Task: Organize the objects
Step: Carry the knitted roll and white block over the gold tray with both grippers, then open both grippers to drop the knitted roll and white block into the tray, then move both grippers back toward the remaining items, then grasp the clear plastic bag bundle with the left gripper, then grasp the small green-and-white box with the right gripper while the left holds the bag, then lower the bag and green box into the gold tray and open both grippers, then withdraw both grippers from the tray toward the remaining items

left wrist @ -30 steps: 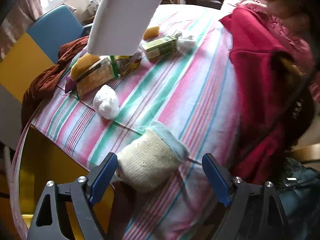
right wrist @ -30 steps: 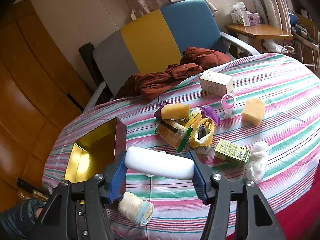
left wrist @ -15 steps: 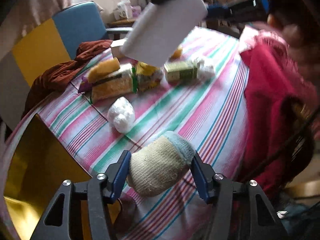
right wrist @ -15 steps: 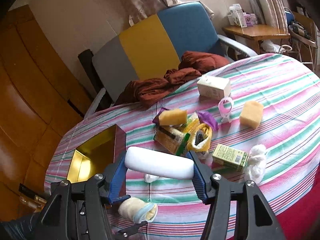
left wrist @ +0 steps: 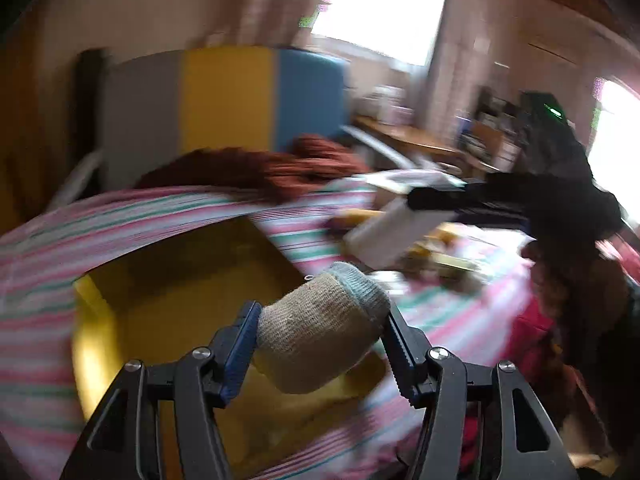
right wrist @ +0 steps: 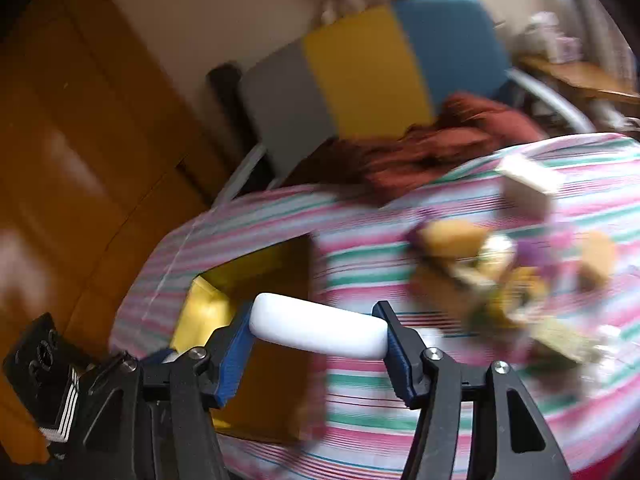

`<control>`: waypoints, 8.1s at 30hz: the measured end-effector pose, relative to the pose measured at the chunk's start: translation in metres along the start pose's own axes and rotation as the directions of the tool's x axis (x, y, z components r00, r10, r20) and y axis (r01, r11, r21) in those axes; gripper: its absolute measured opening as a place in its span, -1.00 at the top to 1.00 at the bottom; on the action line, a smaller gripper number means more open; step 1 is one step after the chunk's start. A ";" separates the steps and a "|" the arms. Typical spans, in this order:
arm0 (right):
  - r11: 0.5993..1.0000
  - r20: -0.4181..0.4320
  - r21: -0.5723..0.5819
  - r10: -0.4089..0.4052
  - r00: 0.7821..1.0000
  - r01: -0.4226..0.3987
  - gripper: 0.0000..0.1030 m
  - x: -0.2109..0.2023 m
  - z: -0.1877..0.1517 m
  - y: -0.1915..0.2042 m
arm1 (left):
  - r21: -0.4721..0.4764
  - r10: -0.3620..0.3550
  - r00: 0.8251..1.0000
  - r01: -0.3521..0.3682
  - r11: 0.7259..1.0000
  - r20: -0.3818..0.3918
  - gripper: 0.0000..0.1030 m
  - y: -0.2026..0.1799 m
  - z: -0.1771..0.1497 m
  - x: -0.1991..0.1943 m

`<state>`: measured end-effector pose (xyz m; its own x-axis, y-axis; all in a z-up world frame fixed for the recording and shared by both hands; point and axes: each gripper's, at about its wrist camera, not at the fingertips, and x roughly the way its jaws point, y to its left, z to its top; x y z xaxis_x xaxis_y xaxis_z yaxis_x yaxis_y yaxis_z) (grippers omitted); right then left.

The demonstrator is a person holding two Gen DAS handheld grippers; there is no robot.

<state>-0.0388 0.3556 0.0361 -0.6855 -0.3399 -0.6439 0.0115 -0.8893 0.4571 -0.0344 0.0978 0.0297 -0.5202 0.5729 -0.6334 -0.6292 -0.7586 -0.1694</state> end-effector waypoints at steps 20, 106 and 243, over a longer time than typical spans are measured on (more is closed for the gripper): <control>0.994 -0.172 -0.012 0.101 0.980 -0.104 -0.51 0.110 -0.008 0.087 | -0.283 0.314 0.949 -0.307 0.909 -0.020 -0.83 0.092 -0.056 -0.032; 0.743 0.156 0.617 -0.437 0.886 0.258 -0.59 -0.116 -0.076 -0.204 | 0.125 0.026 0.941 0.017 0.992 -0.337 -0.45 -0.127 0.026 0.187; 0.961 0.040 -0.016 -0.276 0.960 0.277 -0.22 0.026 -0.072 0.000 | -0.130 0.385 0.923 -0.383 0.915 -0.010 -0.99 0.014 -0.024 0.008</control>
<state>-0.0042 0.3242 -0.0252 -0.6907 -0.0685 -0.7199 -0.1674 -0.9533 0.2513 -0.0332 0.0841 0.0043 -0.7162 0.2338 -0.6576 -0.3012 -0.9535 -0.0111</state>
